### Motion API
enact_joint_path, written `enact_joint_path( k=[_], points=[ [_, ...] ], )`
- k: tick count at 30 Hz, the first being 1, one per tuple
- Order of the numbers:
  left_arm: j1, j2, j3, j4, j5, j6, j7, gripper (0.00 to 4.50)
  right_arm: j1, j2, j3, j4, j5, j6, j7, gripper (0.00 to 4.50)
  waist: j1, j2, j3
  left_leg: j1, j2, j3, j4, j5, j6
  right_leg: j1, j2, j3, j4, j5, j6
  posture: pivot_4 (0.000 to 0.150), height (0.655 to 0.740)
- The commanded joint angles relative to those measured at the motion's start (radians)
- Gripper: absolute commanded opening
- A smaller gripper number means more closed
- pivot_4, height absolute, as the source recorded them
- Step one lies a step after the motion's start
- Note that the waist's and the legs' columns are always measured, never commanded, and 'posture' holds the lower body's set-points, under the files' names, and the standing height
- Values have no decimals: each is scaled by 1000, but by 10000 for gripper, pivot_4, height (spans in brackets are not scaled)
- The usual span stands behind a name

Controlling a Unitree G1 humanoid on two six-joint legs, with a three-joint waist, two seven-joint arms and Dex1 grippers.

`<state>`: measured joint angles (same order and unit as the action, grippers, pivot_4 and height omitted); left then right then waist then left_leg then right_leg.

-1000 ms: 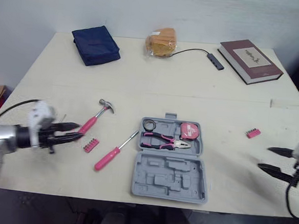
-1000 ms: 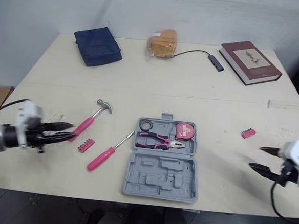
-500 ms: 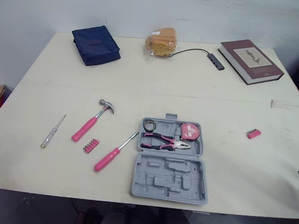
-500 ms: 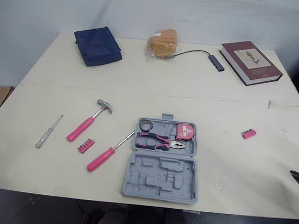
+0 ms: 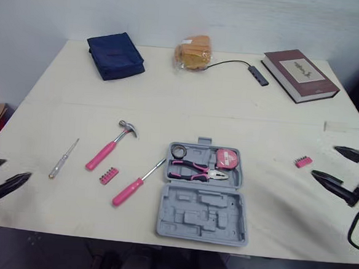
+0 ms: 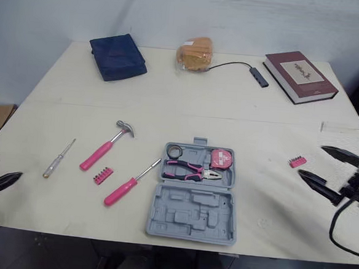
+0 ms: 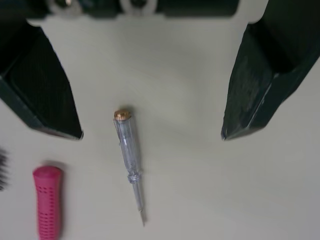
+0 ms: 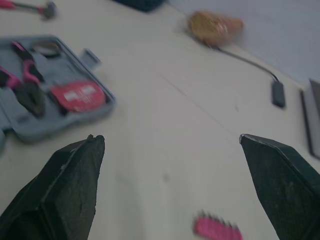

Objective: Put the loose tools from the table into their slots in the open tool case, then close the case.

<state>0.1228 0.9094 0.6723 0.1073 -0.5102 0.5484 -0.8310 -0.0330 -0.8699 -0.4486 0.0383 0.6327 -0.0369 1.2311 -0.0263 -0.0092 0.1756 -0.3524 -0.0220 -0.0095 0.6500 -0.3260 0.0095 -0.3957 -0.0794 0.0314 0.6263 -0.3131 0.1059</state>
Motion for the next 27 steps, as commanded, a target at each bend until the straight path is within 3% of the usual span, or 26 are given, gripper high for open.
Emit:
enact_joint_path(
  k=[1,4,16,19,27],
  points=[
    [-93,9,-105,-97,23,121,116,44742,-24,70,91,-176,49,10,12,45000,1,-1,0,0,0,-1,0,0,0,0,0,-1,0,0,0,1500,7400],
    [-149,5,-164,-81,71,150,183,44742,-38,107,132,-220,23,-30,34,45000,0,0,0,-2,-1,0,0,0,-1,-1,0,-1,-1,0,0,1500,7400],
    [-189,-3,-313,39,175,129,187,44742,-36,132,150,-218,7,-52,52,45000,1,-2,0,-2,0,1,0,0,-1,-2,1,-1,-1,0,0,1500,7400],
    [-180,-22,-342,21,119,184,111,37125,-46,137,155,-222,3,-52,42,45000,0,0,-1,0,0,0,-1,0,-1,-1,1,-1,0,0,-1,1500,7400],
    [-212,-61,-335,60,188,88,166,447,-26,121,157,-290,-10,1,-20,45000,9,3,-2,0,0,1,-1,0,-1,-1,0,-1,-1,0,-1,1500,7400]
  ],
)
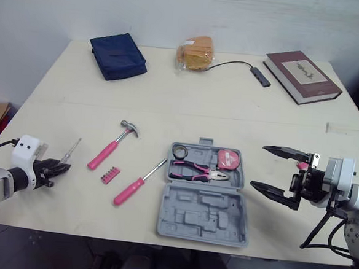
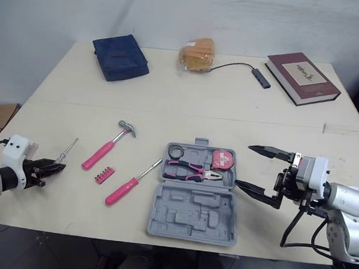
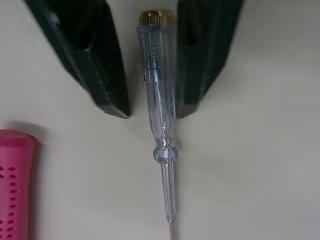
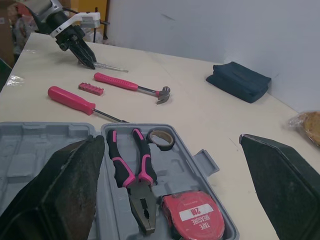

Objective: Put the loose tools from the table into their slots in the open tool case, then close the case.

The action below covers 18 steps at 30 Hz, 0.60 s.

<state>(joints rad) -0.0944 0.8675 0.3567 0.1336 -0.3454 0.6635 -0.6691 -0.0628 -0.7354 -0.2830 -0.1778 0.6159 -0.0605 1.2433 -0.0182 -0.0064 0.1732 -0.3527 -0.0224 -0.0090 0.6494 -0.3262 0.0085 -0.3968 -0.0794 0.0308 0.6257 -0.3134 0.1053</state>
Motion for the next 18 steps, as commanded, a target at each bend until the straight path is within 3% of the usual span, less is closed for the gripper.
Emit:
enact_joint_path(
  k=[1,3,5,9,15,18],
  points=[
    [4,-21,-17,36,25,-34,6,447,5,-15,-9,-82,6,32,-38,45000,3,0,0,0,0,0,0,0,0,0,0,0,0,0,0,1500,7400],
    [2,-24,-5,27,39,-135,-3,447,5,-18,-15,-96,3,44,-53,45000,6,0,0,0,0,0,0,0,0,0,0,0,0,0,0,1500,7400],
    [-16,-22,36,-100,7,-280,-61,447,9,-45,-23,-121,-5,64,-54,45000,10,-1,0,0,0,0,0,0,0,0,0,0,0,0,0,1500,7400],
    [-78,-4,-2,-293,-92,-326,-209,447,16,-84,-25,-117,-22,69,-37,45000,21,-8,2,-6,0,-4,2,1,-1,-2,-1,-4,-3,0,0,1500,7400],
    [-266,43,-318,-486,-83,-246,-398,447,23,-122,-67,-36,-50,39,-7,45000,17,-3,2,-6,0,-3,0,1,-3,-1,0,-4,-6,0,0,1500,7400],
    [-399,-4,-444,-518,-77,-176,-411,447,25,-142,-80,17,-69,9,19,45000,16,-5,3,-6,0,-3,1,1,-3,-1,2,-4,-5,0,0,1500,7400]
  ],
)
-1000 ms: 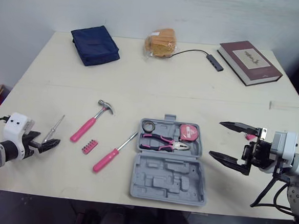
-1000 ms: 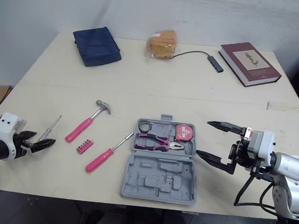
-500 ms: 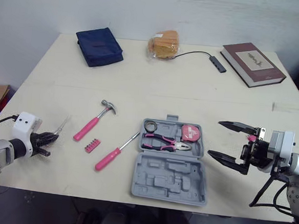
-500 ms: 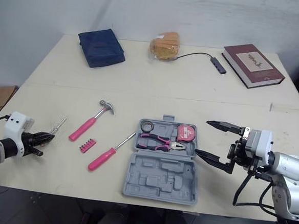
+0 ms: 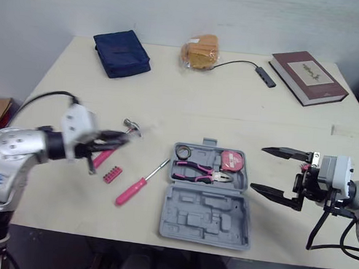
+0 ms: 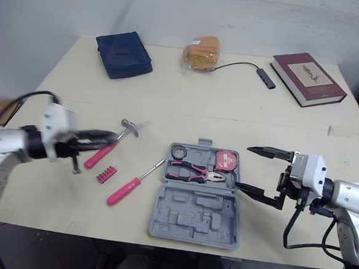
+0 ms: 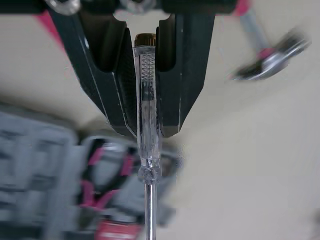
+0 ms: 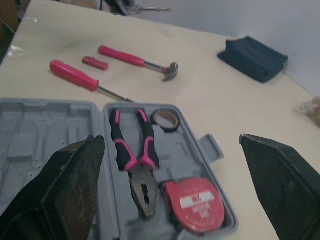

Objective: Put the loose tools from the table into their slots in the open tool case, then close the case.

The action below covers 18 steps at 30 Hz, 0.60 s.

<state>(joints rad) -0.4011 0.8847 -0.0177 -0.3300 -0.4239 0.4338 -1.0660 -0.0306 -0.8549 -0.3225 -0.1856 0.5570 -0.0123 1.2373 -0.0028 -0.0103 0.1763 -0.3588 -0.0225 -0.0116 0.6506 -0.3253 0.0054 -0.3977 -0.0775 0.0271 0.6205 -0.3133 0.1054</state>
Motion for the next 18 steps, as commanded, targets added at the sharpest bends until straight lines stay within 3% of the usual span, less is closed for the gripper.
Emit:
enact_joint_path(
  k=[1,3,8,13,18],
  points=[
    [-141,-38,-131,-59,34,53,-28,447,-4,-26,-41,32,-10,-45,35,45000,1,-1,1,0,0,0,1,0,0,0,1,0,1,0,0,1500,7400],
    [-233,-59,-274,-53,138,81,-42,447,-1,-29,-41,35,2,-31,39,45000,1,-1,1,0,0,0,2,-1,2,0,2,0,2,0,0,1500,7400],
    [-339,-203,-495,2,248,123,-56,447,72,-10,-48,-6,3,-32,38,45000,2,-1,1,3,1,3,4,0,3,2,5,5,5,0,1,1500,7400],
    [-380,-269,-593,11,338,186,-22,447,163,15,-64,-43,-6,-57,26,45000,2,-2,1,1,3,3,8,0,3,1,7,6,5,0,1,1500,7400],
    [-374,-264,-612,-19,393,250,-10,447,214,28,-87,-59,-3,-74,20,45000,1,-2,2,1,3,3,11,-2,5,2,7,7,7,1,2,1500,7400]
  ],
)
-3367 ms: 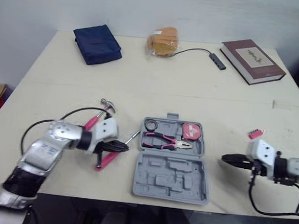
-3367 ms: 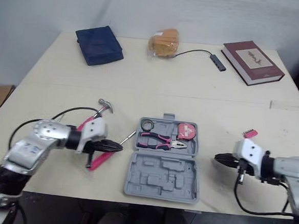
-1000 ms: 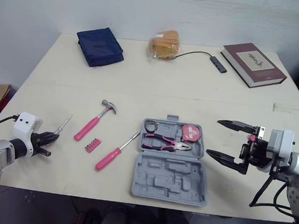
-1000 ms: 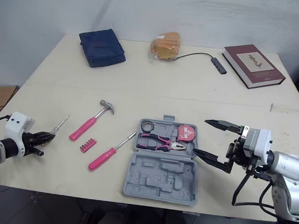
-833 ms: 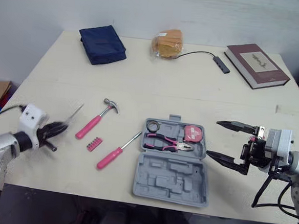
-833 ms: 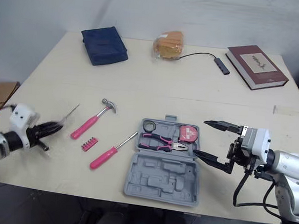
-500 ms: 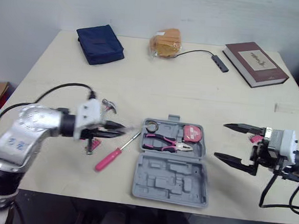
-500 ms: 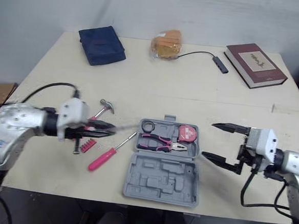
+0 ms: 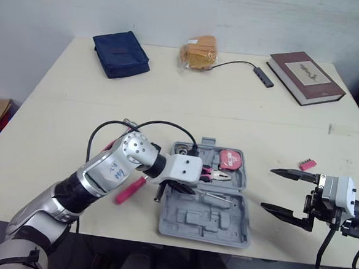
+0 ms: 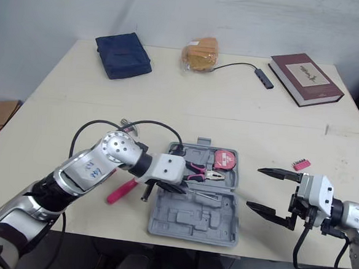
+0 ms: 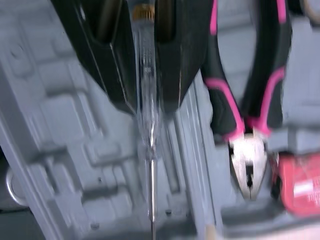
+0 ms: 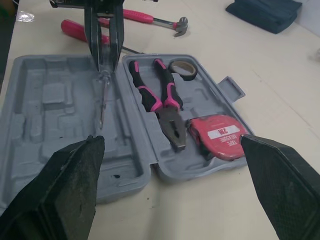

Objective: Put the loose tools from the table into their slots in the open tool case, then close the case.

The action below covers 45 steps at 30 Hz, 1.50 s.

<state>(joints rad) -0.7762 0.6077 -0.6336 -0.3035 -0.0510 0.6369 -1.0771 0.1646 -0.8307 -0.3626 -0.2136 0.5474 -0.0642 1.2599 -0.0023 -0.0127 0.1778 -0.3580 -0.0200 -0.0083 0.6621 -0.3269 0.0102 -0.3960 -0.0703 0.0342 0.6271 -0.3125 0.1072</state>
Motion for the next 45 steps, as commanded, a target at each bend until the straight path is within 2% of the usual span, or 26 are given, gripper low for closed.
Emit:
enact_joint_path(
  k=[1,5,9,22,32,34,41,45],
  points=[
    [0,14,-4,-52,28,50,-3,447,28,5,-51,-29,8,-27,-1,45000,1,0,0,0,0,-1,0,0,0,0,0,0,0,0,0,1500,7400],
    [-7,-1,-25,-63,56,132,18,447,57,3,-59,-10,2,-54,13,45000,4,0,0,0,0,-1,0,0,0,0,-1,-1,-1,0,0,1500,7400],
    [5,-18,-23,-36,90,135,59,447,71,4,-66,-6,3,-67,15,45000,4,0,0,0,0,-1,0,0,0,0,-1,-1,-1,0,0,1500,7400],
    [20,29,-75,-72,95,209,15,447,95,12,-81,20,6,-104,31,45000,0,0,0,2,0,-1,0,0,0,2,-1,-1,-1,0,0,1500,7400],
    [15,9,-81,-86,66,295,18,447,100,33,-60,34,-8,-133,22,45000,1,0,0,2,0,-1,0,0,0,3,-1,-1,-1,0,0,1500,7400],
    [-5,14,-118,-80,113,322,43,447,98,37,-55,34,-11,-134,20,45000,2,0,0,3,0,-1,0,0,0,3,-1,-1,-1,0,0,1500,7400],
    [-33,-19,-94,-90,77,351,36,447,93,51,-43,38,-18,-142,16,45000,4,1,-1,3,0,-1,0,0,0,5,-1,-1,-1,0,0,1500,7400],
    [-62,-1,-96,-143,79,454,49,447,96,56,-38,51,-19,-154,22,45000,3,0,0,3,0,-2,0,0,0,4,-1,-1,-1,0,0,1500,7400]
  ],
)
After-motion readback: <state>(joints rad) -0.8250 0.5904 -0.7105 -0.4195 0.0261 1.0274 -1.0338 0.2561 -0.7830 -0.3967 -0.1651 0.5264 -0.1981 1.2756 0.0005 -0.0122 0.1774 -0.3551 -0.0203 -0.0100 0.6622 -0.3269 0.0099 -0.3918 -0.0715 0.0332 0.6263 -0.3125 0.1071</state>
